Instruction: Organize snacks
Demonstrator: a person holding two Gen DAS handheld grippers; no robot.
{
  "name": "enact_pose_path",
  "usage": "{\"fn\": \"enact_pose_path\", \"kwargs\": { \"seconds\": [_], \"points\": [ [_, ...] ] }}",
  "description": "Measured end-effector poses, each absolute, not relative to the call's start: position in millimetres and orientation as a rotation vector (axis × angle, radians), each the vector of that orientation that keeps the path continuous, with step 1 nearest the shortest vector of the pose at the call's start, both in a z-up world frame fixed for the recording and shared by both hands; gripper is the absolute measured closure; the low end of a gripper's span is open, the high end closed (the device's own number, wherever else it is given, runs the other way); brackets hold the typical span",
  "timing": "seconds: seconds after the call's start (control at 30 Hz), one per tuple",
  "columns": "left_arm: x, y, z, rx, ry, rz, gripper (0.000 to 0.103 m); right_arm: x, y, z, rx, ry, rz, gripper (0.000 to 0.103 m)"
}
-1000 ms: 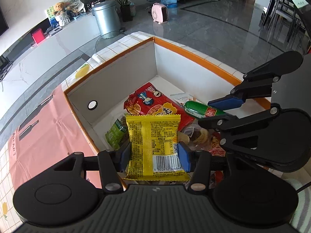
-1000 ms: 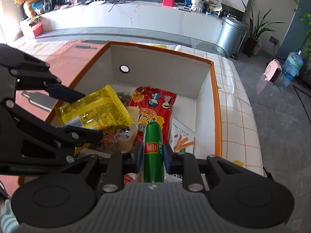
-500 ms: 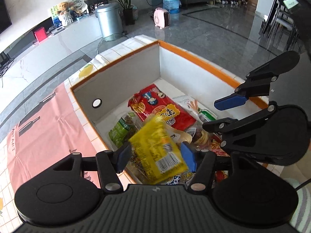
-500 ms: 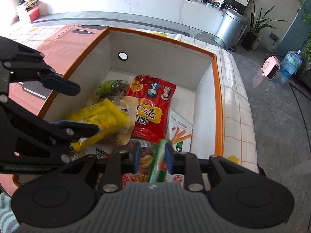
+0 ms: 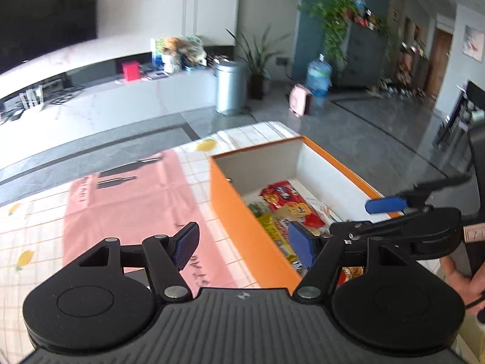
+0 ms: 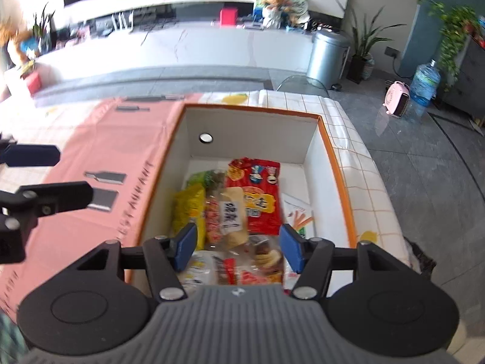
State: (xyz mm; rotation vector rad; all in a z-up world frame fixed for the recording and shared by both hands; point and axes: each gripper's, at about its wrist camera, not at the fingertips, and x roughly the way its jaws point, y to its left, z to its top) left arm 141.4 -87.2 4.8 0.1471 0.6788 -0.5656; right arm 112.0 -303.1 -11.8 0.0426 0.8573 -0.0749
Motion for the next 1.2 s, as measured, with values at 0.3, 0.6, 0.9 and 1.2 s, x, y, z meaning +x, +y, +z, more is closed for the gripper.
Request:
{"fn": "enact_pose_path", "kwargs": {
  "seconds": [0.3, 0.6, 0.9, 1.2],
  "points": [
    [97, -35, 24, 0.126, 0.528, -0.298, 0.024, 60, -240, 12, 0.137, 0.694, -0.070, 0.031],
    [65, 3, 14, 0.141, 0.554, -0.190, 0.015, 18, -186, 19, 0.121, 0.642, -0.099, 0.026],
    [46, 18, 8, 0.120, 0.582, -0.221, 0.013, -7, -171, 21, 0.109, 0.633, -0.109, 0.021],
    [34, 13, 1, 0.130, 0.594, -0.232, 0.013, -22, -171, 17, 0.100, 0.623, -0.122, 0.021]
  ]
}}
